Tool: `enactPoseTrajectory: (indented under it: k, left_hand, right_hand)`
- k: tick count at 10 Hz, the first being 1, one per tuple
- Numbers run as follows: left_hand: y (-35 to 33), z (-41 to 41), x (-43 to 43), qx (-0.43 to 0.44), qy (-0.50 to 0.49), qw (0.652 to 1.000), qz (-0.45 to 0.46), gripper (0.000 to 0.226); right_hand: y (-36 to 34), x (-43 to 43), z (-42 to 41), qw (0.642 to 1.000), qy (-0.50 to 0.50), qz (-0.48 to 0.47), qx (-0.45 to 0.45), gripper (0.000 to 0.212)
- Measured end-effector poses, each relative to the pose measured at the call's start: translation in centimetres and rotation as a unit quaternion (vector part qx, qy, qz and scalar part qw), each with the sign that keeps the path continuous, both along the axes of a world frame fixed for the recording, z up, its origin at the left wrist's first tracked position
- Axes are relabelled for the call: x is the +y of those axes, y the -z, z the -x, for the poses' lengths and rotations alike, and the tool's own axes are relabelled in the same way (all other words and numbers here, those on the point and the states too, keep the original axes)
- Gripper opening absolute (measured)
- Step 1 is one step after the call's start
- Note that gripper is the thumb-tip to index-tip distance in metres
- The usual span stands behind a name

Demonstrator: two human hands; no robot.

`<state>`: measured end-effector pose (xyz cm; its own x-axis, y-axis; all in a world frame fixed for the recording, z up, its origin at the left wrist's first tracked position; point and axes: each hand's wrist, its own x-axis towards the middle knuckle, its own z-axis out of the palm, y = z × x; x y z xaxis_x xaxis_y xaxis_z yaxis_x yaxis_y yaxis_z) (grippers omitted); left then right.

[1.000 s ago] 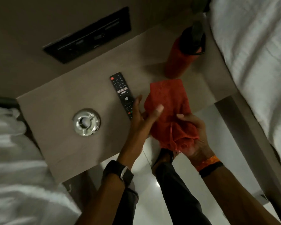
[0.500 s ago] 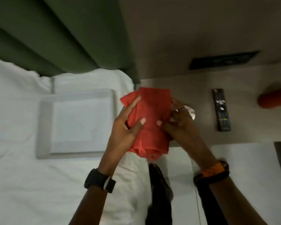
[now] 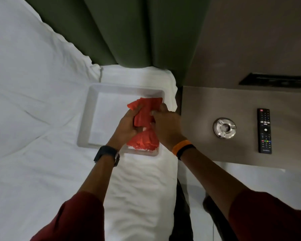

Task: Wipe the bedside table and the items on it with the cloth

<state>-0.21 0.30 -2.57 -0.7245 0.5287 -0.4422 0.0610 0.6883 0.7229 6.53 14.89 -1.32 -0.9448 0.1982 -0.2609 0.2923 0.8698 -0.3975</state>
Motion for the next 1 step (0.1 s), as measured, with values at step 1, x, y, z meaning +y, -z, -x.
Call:
enactPoseTrajectory:
  k: [1]
  left_hand:
    - [1.26,-0.97,1.11,0.161,-0.012,0.978,0.134,0.088]
  right_hand:
    - [0.52,0.87,-0.77,0.995,0.013,-0.070,0.063,0.026]
